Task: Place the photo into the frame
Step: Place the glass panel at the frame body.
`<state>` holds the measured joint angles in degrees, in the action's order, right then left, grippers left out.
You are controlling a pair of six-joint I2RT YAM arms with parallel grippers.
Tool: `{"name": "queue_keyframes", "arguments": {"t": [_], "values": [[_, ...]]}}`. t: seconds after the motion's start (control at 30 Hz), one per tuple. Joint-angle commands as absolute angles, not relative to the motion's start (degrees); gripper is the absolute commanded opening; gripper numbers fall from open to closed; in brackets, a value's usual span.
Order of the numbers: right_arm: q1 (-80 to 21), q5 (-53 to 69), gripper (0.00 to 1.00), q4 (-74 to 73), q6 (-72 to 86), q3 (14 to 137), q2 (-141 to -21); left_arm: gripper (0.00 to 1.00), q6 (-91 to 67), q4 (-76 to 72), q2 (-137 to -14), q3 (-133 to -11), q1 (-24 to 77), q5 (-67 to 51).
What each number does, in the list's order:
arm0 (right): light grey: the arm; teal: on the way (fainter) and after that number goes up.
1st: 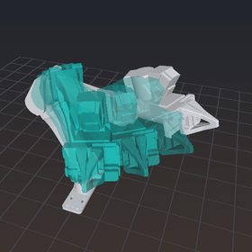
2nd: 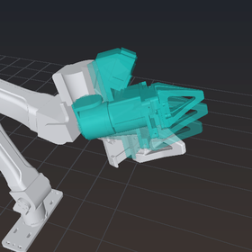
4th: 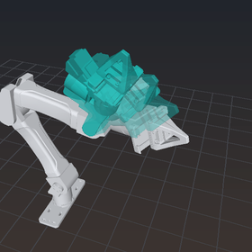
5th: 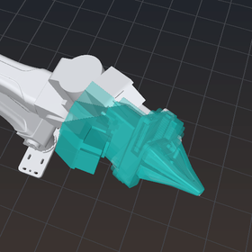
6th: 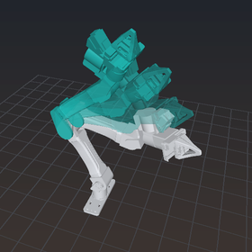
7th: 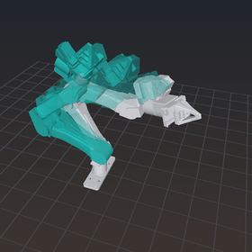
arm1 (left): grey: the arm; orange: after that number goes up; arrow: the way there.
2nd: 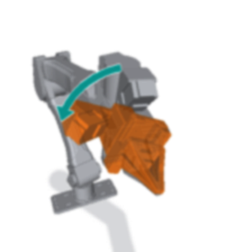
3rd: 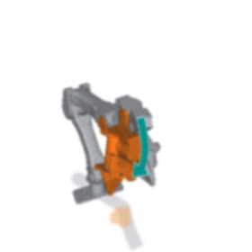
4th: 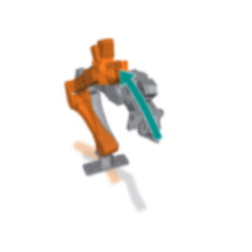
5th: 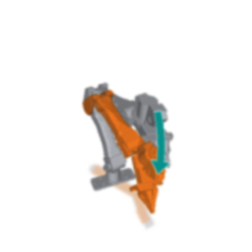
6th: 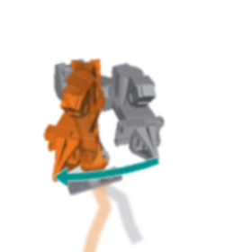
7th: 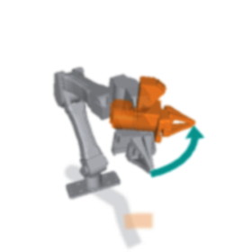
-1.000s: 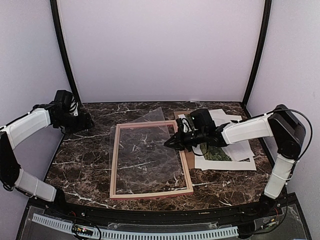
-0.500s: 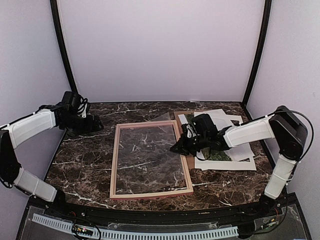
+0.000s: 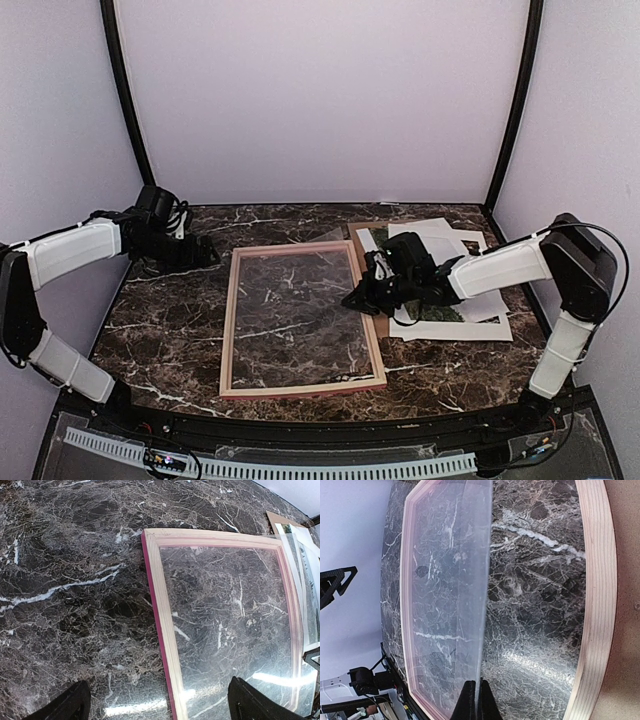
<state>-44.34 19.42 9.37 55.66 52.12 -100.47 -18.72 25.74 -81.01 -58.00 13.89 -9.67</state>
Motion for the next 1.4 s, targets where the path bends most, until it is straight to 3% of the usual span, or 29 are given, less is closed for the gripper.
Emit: {"name": "queue_keyframes", "arguments": {"t": [0.0, 1.37], "values": [[-45.24, 18.09, 0.00, 10.21, 56.14, 52.11, -98.72, 0.99, -19.48, 25.13, -80.76, -57.78, 14.47, -10.31], [-45.72, 20.20, 0.00, 3.88, 52.66, 54.66, -97.16, 0.99, -19.42, 25.37, -82.56, -57.88, 15.55, -10.30]]}}
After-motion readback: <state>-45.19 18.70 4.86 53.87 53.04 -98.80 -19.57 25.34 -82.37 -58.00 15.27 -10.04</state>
